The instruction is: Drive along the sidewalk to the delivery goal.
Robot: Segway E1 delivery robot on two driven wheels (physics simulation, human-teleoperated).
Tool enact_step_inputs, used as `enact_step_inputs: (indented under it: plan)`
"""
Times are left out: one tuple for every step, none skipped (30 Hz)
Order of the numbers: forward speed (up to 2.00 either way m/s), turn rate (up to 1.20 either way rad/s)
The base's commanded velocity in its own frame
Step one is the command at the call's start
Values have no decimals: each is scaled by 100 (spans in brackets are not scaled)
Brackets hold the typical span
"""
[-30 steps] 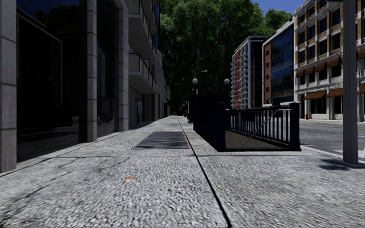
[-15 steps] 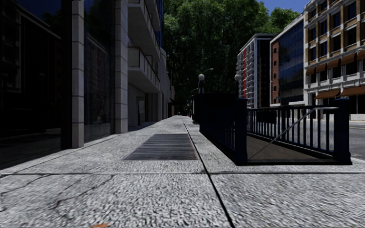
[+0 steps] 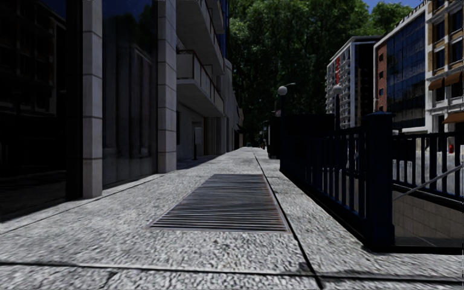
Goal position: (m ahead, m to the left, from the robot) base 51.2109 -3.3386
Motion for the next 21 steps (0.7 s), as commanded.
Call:
enact_step_inputs:
  plan:
    - [200,52]
    - [200,52]
    - [200,52]
    - [200,52]
    - [200,52]
    - [200,52]
    - [200,52]
    - [200,52]
    - [200,49]
    - [200,49]
    - [200,32]
    - [200,6]
    - [200,0]
    - [200,0]
    - [200,0]
    - [200,0]
    - [200,0]
    - [200,0]
    - [200,0]
    - [200,0]
    - [200,0]
